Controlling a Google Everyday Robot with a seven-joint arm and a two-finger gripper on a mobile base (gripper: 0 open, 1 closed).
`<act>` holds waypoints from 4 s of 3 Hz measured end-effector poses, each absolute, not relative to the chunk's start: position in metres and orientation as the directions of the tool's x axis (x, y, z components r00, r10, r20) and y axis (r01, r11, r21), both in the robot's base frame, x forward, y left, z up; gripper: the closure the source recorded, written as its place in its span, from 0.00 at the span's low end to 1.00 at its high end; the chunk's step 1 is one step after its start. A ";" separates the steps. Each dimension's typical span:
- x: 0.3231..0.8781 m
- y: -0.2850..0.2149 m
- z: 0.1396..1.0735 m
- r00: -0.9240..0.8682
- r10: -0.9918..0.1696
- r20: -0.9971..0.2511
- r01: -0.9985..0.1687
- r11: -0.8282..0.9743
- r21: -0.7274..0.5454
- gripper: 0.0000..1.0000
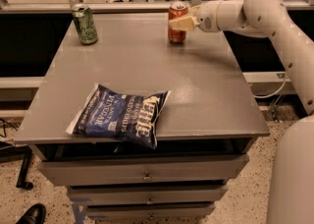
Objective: Move coke can near blue chip bag
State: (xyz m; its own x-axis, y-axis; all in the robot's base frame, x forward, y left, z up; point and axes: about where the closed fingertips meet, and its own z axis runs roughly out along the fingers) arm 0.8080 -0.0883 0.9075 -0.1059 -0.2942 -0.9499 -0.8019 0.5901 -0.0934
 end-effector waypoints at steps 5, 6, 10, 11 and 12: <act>0.659 -0.046 0.914 -0.157 -0.262 -0.952 -0.947 0.314 0.070 1.00; 0.612 -0.033 0.920 -0.180 -0.243 -0.953 -0.959 0.259 0.115 1.00; 0.569 -0.093 0.919 -0.065 -0.292 -0.954 -0.980 0.196 0.007 1.00; 0.560 -0.099 0.914 -0.072 -0.272 -0.959 -0.985 0.171 0.025 1.00; 0.550 -0.098 0.908 -0.087 -0.254 -0.963 -0.988 0.147 0.050 1.00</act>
Offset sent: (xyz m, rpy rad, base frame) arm -0.1360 0.0090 0.0180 0.0103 0.1466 0.3320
